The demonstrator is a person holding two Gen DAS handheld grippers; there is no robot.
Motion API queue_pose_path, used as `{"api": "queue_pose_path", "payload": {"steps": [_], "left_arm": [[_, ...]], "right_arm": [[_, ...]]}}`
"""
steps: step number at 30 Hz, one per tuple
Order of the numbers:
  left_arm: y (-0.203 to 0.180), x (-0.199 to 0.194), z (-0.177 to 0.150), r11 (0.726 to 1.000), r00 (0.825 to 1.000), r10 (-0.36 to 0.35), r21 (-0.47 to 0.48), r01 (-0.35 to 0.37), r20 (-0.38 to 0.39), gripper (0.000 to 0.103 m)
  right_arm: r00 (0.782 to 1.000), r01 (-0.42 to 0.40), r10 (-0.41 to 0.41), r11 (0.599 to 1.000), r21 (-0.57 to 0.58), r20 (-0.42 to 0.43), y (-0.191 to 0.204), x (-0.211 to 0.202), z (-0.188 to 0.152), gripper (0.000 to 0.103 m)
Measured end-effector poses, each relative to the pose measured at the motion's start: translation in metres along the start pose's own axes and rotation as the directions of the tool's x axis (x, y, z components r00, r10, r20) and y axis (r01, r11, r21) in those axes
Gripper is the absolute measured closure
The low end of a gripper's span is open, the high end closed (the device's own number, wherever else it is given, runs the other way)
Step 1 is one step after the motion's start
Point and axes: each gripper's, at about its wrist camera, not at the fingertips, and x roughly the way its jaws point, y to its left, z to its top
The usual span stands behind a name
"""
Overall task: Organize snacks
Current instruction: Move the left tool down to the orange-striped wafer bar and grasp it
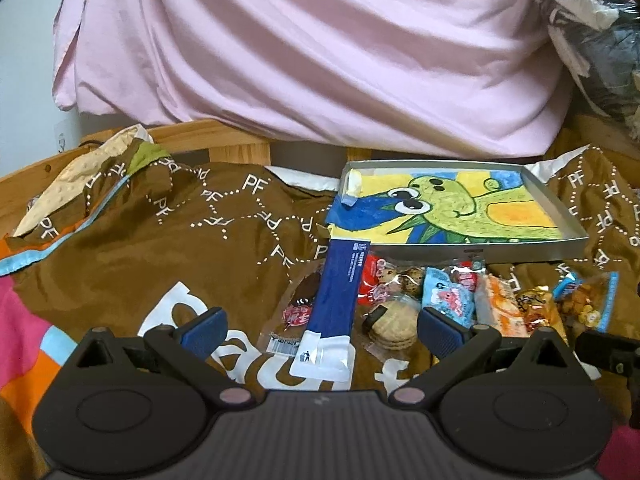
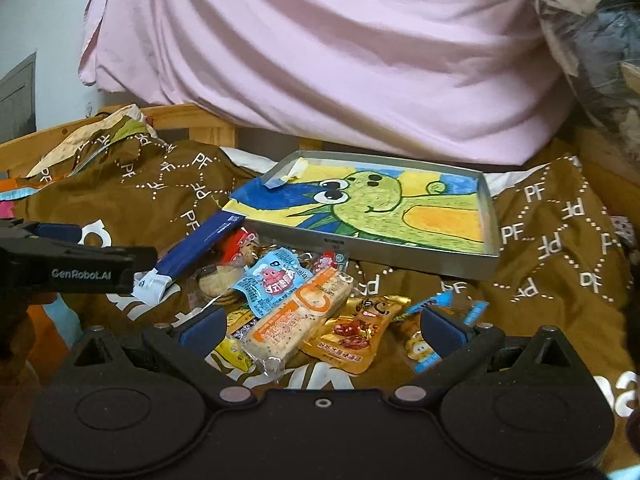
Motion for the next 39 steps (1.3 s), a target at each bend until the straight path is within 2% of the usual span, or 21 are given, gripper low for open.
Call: {"api": "queue_pose_path", "payload": {"steps": [9, 16, 23, 29, 34, 36, 39], "left_arm": [[-0.01, 0.029, 0.008, 1.0, 1.0, -0.008, -0.004, 0.008, -0.016, 0.0], [-0.025, 0.037, 0.013, 1.0, 1.0, -0.03, -0.004, 0.03, -0.003, 0.0], [-0.045, 0.038, 0.008, 0.993, 0.994, -0.111, 0.027, 0.111, 0.003, 0.0], [-0.067, 0.041, 0.005, 0.97, 0.972, -0.234, 0.067, 0.233, -0.006, 0.0], [-0.086, 0.046, 0.003, 0.942, 0.954, -0.297, 0.152, 0.3, -0.042, 0.001], [-0.092, 0.047, 0.004, 0.935, 0.949, -0.312, 0.162, 0.316, -0.046, 0.002], [-0.102, 0.049, 0.006, 0.917, 0.937, -0.34, 0.194, 0.349, -0.077, 0.005]], "right_arm": [[1.0, 0.007, -0.008, 0.999, -0.038, -0.019, -0.009, 0.023, 0.002, 0.0], [0.995, 0.095, -0.097, 0.994, -0.062, -0.031, -0.029, 0.027, 0.005, 0.001], [0.99, 0.132, -0.133, 0.991, -0.018, -0.05, -0.065, 0.035, 0.007, 0.001], [0.99, 0.104, -0.095, 0.991, 0.086, -0.105, -0.096, 0.048, 0.002, 0.002], [0.988, 0.009, 0.027, 0.971, 0.237, -0.15, -0.115, 0.064, -0.003, 0.013], [0.986, -0.009, 0.052, 0.966, 0.258, -0.159, -0.116, 0.068, -0.004, 0.02], [0.984, -0.025, 0.07, 0.965, 0.259, -0.165, -0.114, 0.07, -0.005, 0.025]]}}
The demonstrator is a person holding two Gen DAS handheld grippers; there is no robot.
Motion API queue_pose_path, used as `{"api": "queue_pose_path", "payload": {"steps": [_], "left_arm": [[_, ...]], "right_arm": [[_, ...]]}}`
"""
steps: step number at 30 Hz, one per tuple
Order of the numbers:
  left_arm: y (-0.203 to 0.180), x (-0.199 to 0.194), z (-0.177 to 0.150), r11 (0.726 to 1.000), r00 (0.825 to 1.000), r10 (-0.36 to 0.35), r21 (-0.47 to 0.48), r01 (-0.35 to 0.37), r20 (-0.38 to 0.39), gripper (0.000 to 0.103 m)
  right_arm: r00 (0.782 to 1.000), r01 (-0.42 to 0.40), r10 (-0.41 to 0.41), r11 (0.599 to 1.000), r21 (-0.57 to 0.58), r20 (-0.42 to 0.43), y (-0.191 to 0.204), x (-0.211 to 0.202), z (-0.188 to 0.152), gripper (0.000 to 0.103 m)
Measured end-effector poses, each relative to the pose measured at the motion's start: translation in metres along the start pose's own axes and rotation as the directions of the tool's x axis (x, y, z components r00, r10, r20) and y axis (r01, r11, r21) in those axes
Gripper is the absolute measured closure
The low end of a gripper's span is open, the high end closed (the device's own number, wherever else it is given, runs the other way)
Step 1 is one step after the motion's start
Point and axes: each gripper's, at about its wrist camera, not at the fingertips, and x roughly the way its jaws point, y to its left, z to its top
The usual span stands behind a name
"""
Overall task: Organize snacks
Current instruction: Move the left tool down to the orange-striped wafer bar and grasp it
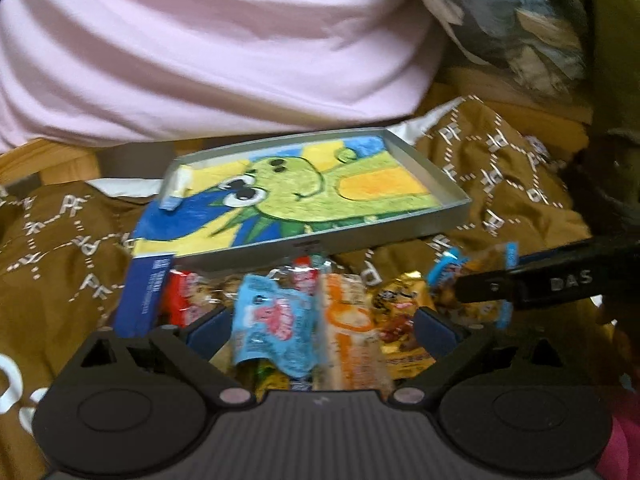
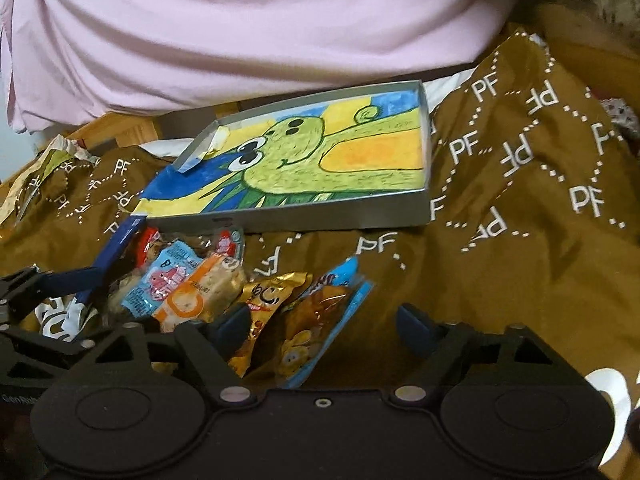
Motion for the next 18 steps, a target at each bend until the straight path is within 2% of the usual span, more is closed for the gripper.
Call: {"api": "queue_pose_path", "payload": {"steps": [1, 3, 6, 7, 9, 11, 13, 16, 18], "left_arm": [[-0.002, 0.002, 0.001, 1.0, 1.0, -0.007, 0.011, 0.007, -0.007, 0.007], [-0.009, 0.007, 0.002, 0.999, 0.999, -0.006, 0.044, 0.007, -0.031, 0.009], [-0.016, 0.017, 0.003, 0.996, 0.997, 0.007, 0.086, 0.0, -0.076, 0.016], [-0.018, 0.02, 0.003, 0.996, 0.996, 0.012, 0.094, -0.003, -0.092, 0.02], [-0.018, 0.024, 0.004, 0.996, 0.993, 0.01, 0.093, 0.001, -0.121, 0.027], [-0.019, 0.03, 0.005, 0.996, 0.987, 0.007, 0.093, 0.008, -0.16, 0.043], [-0.02, 0.036, 0.006, 0.995, 0.979, 0.01, 0.1, 0.01, -0.205, 0.052], [-0.021, 0.038, 0.007, 0.996, 0.973, -0.007, 0.082, 0.027, -0.229, 0.06], [-0.022, 0.038, 0.008, 0.997, 0.971, 0.003, 0.077, 0.015, -0.238, 0.061]], "right_arm": [[1.0, -0.004, 0.004, 1.0, 0.0, -0.004, 0.001, 0.001, 0.0, 0.026], [1.0, -0.018, 0.018, 1.0, 0.006, -0.017, 0.001, 0.003, 0.0, 0.038], [0.999, -0.027, 0.027, 0.999, 0.016, -0.027, 0.001, 0.006, -0.002, 0.045], [0.999, -0.028, 0.028, 1.0, 0.015, -0.029, 0.001, 0.007, -0.002, 0.045], [0.999, -0.021, 0.022, 1.0, 0.016, -0.028, 0.001, 0.009, -0.002, 0.054], [1.0, -0.013, 0.014, 1.0, 0.021, -0.026, 0.001, 0.01, -0.002, 0.059], [1.0, -0.003, 0.004, 1.0, 0.027, -0.025, 0.0, 0.01, -0.003, 0.063], [1.0, 0.005, -0.005, 1.0, 0.014, -0.019, 0.002, 0.009, -0.003, 0.068], [1.0, 0.015, -0.015, 1.0, -0.001, -0.014, 0.004, 0.007, -0.003, 0.072]]}}
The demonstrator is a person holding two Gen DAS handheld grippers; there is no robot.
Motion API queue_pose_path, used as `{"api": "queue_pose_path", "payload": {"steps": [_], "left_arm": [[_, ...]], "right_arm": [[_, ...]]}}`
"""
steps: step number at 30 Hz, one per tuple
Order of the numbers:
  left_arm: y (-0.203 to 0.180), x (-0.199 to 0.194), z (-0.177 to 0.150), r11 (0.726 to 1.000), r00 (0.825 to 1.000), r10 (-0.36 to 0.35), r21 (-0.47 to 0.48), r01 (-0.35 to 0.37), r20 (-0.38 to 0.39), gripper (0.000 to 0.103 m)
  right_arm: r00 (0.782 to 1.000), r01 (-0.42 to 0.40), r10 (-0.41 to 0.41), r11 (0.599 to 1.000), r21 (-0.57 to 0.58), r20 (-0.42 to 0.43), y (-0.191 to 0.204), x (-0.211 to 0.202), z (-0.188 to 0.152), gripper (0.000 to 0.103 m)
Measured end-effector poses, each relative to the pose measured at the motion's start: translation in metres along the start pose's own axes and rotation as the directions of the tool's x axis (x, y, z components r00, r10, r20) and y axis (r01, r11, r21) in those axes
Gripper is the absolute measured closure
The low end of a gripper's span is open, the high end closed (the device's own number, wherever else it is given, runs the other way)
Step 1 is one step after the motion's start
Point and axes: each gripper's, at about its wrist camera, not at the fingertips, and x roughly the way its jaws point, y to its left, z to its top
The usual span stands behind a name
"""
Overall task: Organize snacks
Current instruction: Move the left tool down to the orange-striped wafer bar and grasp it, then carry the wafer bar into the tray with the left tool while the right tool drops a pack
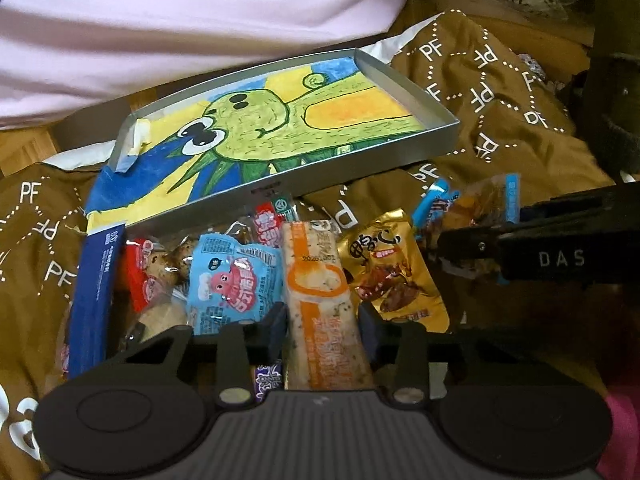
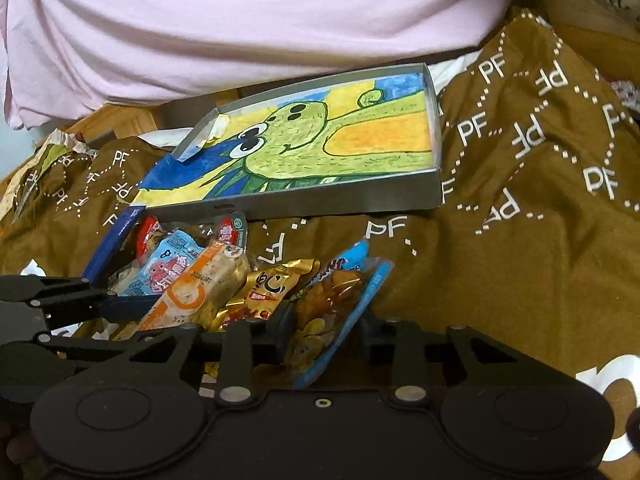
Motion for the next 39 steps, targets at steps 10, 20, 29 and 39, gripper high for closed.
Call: {"api": "queue_pose_path", "payload": {"steps": [10, 20, 29, 39], "left_arm": [[0.009, -0.02, 0.006, 0.991, 1.0, 0.016, -0.132, -0.019, -0.025, 0.064], [0.012, -0.049, 0.01, 0.97, 1.0, -0.008, -0.241, 0.007, -0.006, 0.065], [0.02, -0.068, 0.034, 0.963, 0.993, 0.053, -0.268, -0.024, 0.104, 0.065], [0.051, -0.036, 0.09, 0.931, 0.952, 0.174, -0.356, -0.076, 0.252, 0.064]], "right_arm": [[0.999, 0.008, -0.005, 0.998, -0.063, 0.049, 0.01, -0.018, -0.001, 0.087], [0.979, -0.004, 0.028, 0.993, -0.117, 0.2, 0.018, -0.051, 0.0, 0.091], [0.938, 0.003, 0.048, 0.989, -0.147, 0.343, 0.026, -0.063, 0.01, 0.091], [0.878, -0.058, 0.12, 0.988, -0.145, 0.463, 0.018, -0.03, 0.051, 0.091]]}}
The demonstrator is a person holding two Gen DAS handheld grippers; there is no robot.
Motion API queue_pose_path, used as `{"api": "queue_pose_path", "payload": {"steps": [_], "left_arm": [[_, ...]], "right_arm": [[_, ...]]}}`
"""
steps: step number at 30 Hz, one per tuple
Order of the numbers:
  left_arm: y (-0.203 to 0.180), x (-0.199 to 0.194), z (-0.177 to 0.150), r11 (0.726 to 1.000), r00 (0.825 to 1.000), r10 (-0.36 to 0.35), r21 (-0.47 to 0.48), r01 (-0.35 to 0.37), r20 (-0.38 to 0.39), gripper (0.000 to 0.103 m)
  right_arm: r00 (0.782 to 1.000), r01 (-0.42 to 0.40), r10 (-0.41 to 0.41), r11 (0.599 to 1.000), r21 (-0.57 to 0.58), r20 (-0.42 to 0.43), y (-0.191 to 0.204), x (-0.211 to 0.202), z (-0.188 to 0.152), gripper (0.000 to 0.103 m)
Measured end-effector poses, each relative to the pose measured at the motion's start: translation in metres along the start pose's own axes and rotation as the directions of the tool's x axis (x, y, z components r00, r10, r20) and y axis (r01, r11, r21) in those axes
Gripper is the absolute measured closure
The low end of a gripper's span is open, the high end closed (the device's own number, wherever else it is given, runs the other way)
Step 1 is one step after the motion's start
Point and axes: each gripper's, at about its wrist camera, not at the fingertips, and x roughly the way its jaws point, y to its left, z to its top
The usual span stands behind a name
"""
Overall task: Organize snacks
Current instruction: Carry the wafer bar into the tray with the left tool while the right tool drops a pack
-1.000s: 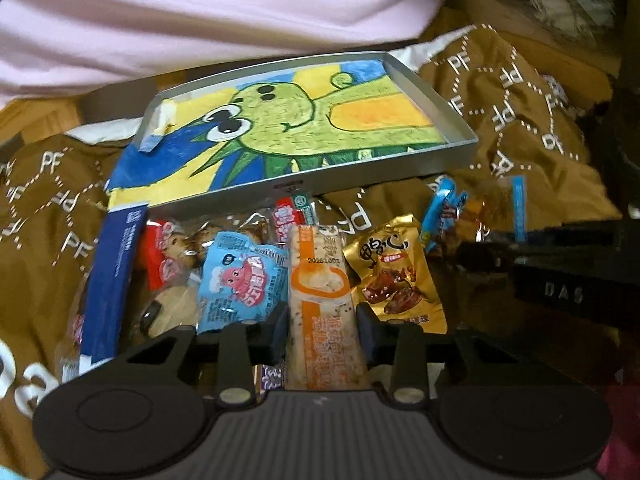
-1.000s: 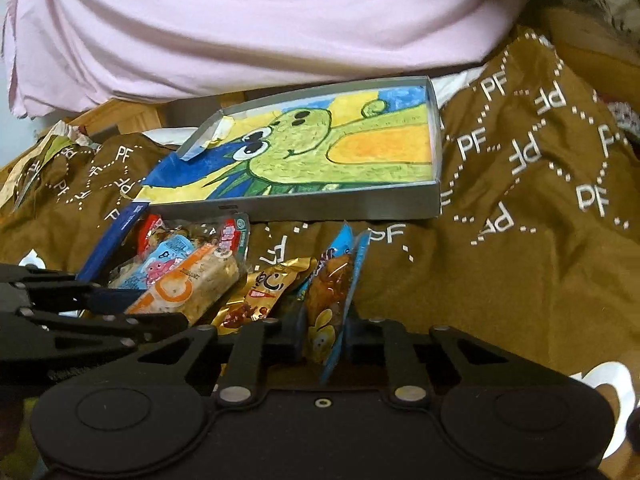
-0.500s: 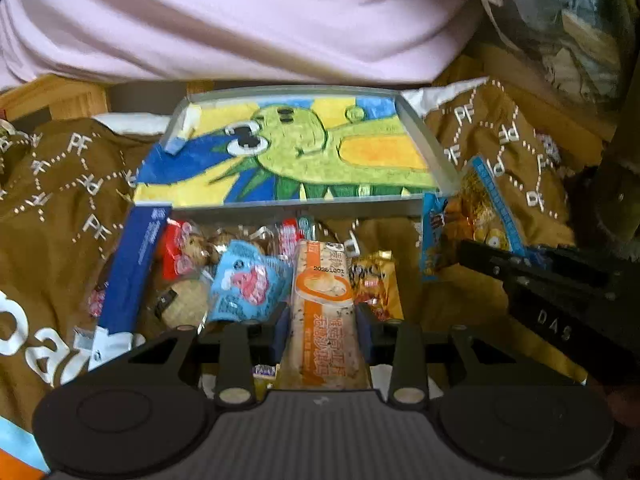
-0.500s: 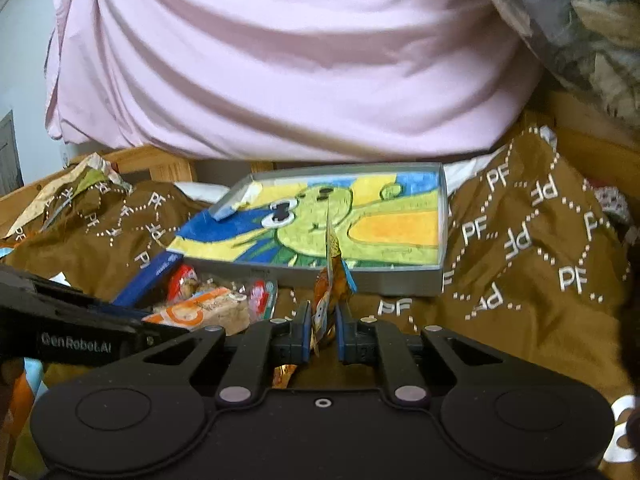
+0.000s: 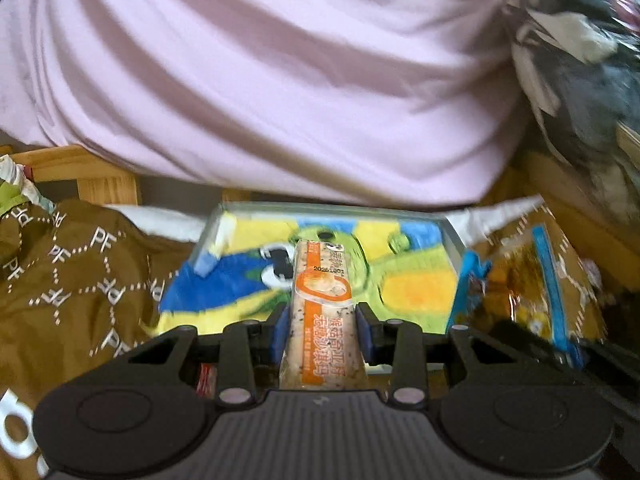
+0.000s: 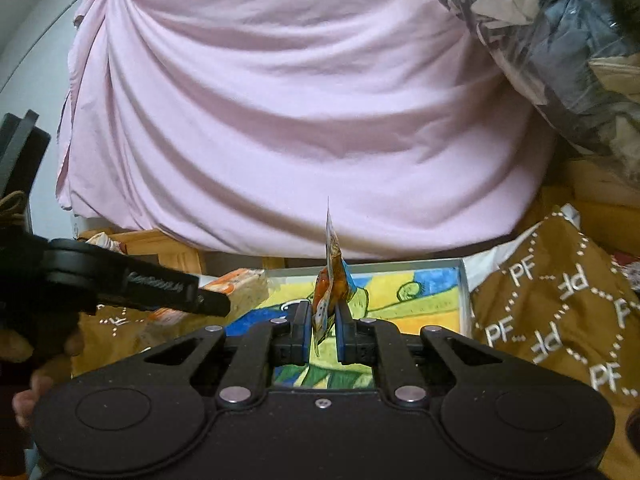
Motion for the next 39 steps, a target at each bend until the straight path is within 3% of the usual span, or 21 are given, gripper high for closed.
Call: {"api": "queue_pose_path", "payload": {"steps": [9, 15, 22, 31, 33, 35, 39], "left_arm": [[-0.007, 0.069, 0.011, 0.999, 0.999, 0.018, -0.036, -0.016, 0.035, 0.064], [-0.02, 0.109, 0.006, 0.999, 1.0, 0.02, -0.032, -0.019, 0.01, 0.064], [-0.032, 0.137, -0.008, 1.0, 0.999, 0.02, -0.018, -0.021, -0.03, 0.064], [-0.04, 0.148, -0.015, 1.0, 0.997, 0.028, 0.001, -0.028, -0.074, 0.064], [-0.037, 0.149, -0.016, 0.999, 0.996, 0.028, -0.014, -0.029, -0.09, 0.063], [-0.035, 0.147, -0.016, 0.999, 0.996, 0.024, -0.032, -0.027, -0.091, 0.05], [-0.027, 0.139, -0.015, 0.997, 0.997, 0.021, -0.068, -0.026, -0.078, 0.034]], "right_arm": [[0.996, -0.043, 0.05, 0.995, 0.087, -0.079, -0.024, 0.055, -0.009, 0.091], [0.984, 0.02, 0.013, 0.984, 0.177, -0.179, -0.046, 0.074, -0.024, 0.09], [0.968, 0.128, -0.09, 0.981, 0.148, -0.236, -0.055, 0.075, -0.026, 0.089], [0.937, 0.265, -0.271, 0.962, -0.059, -0.219, -0.046, 0.075, -0.028, 0.06], [0.937, 0.264, -0.278, 0.96, -0.091, -0.212, -0.045, 0.077, -0.03, 0.054], [0.939, 0.257, -0.276, 0.96, -0.114, -0.205, -0.041, 0.077, -0.031, 0.046], [0.942, 0.268, -0.295, 0.949, -0.168, -0.163, -0.032, 0.075, -0.029, 0.02]]}}
